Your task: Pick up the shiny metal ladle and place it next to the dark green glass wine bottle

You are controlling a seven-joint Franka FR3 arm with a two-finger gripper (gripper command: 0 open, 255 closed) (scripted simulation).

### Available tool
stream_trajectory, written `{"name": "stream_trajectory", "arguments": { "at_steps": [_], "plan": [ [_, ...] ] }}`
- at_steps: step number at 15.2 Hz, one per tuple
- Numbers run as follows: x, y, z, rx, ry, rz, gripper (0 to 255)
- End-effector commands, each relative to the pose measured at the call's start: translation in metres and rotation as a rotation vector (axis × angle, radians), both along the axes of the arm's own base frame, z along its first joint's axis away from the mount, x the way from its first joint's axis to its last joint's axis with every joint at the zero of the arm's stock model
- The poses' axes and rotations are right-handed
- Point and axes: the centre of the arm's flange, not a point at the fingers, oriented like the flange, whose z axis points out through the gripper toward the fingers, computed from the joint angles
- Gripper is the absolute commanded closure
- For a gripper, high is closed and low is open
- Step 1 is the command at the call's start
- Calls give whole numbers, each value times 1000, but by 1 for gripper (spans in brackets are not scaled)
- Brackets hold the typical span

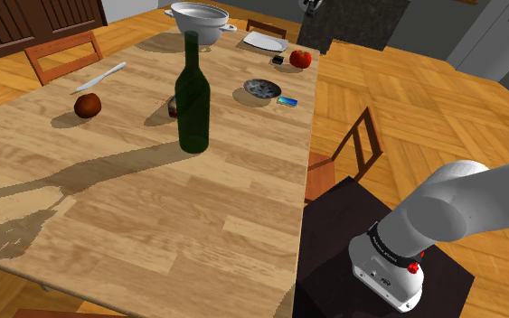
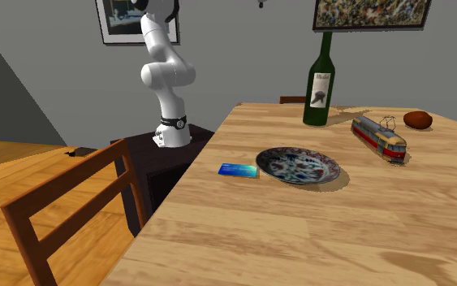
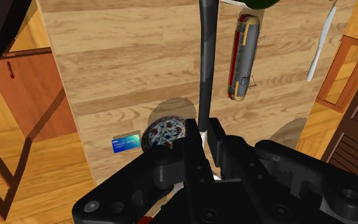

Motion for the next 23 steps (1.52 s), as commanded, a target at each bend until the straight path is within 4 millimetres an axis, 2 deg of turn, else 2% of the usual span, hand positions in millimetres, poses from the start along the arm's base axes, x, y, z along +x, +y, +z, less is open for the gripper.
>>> {"name": "stream_trajectory", "arguments": {
  "at_steps": [1, 5, 6, 23],
  "plan": [
    [-19, 21, 0, 0, 1, -2, 255],
    [-49, 64, 0, 0, 1, -2, 255],
    [-62, 83, 0, 0, 1, -2, 255],
    [-62, 83, -90, 0, 1, -2, 255]
  ]
}}
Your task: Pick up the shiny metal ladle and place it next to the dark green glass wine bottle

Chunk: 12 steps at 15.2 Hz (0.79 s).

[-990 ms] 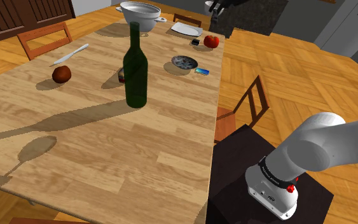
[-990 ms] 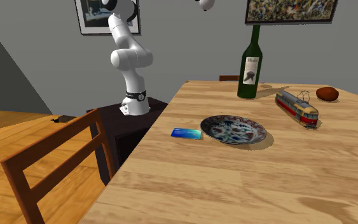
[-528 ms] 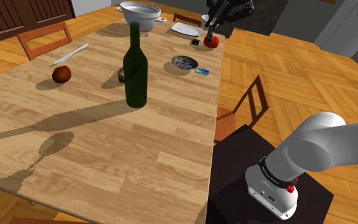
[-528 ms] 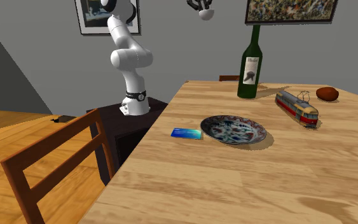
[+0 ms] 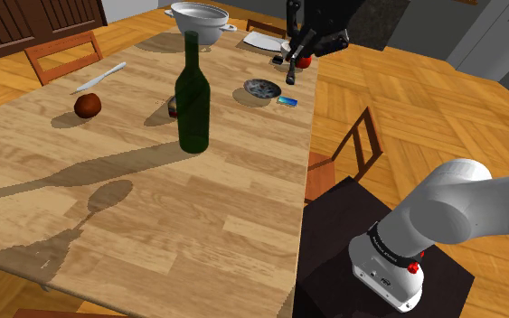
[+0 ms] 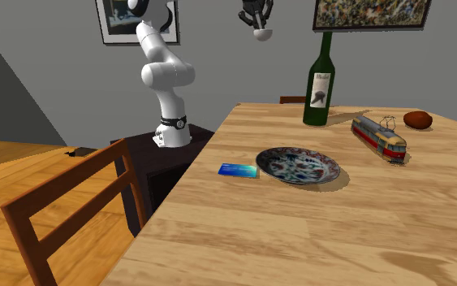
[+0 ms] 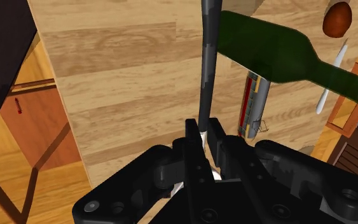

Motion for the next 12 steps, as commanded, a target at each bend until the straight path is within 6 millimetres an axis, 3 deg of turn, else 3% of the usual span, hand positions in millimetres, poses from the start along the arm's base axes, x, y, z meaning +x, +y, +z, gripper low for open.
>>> {"name": "stream_trajectory", "arguments": {
  "at_steps": [1, 12],
  "plan": [
    [0, -1, -11, 0, 0, 0, 255],
    [0, -1, -69, 0, 0, 0, 255]
  ]
}}
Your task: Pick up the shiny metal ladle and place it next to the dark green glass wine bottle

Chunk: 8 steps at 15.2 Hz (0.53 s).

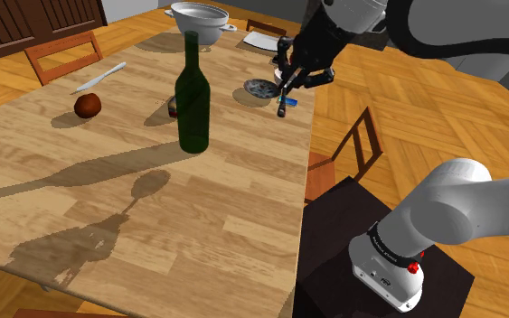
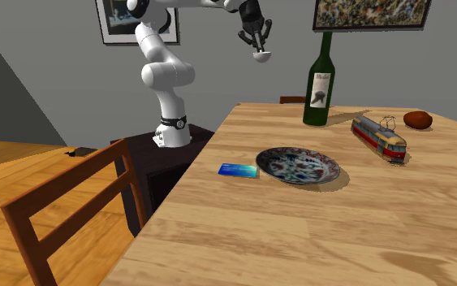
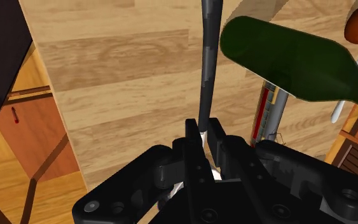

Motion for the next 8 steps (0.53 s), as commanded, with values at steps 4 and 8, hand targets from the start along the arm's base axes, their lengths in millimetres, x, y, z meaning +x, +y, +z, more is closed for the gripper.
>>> {"name": "stream_trajectory", "arguments": {
  "at_steps": [4, 8],
  "plan": [
    [0, -1, -26, 0, 0, 0, 255],
    [0, -1, -47, 0, 0, 0, 255]
  ]
}}
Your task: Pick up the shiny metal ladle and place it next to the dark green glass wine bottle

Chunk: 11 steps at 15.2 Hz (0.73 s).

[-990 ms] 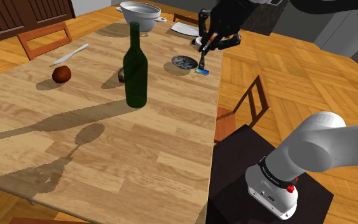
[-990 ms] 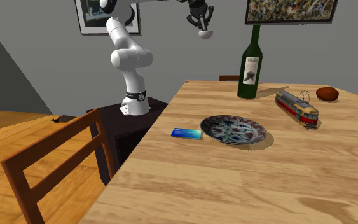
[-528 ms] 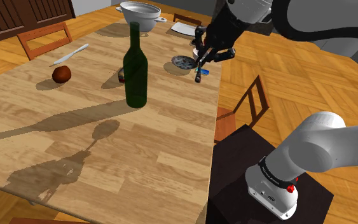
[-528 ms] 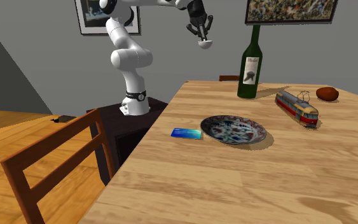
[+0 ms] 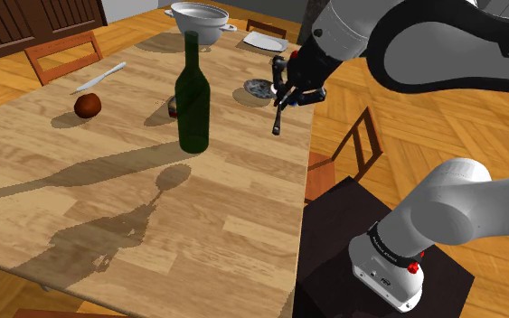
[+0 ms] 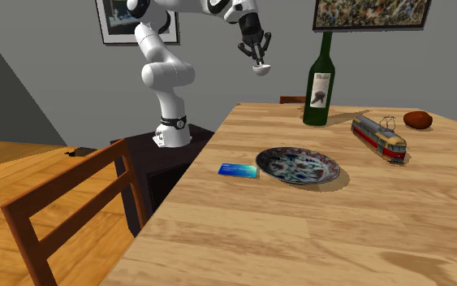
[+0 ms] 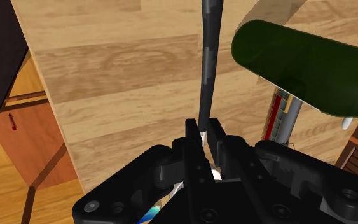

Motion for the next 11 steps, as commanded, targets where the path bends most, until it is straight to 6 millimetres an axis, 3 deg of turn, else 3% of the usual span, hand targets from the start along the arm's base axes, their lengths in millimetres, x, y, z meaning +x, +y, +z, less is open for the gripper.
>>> {"name": "stream_trajectory", "arguments": {
  "at_steps": [1, 11],
  "plan": [
    [0, -1, -11, 0, -1, 0, 255],
    [0, -1, -63, 0, -1, 0, 255]
  ]
}}
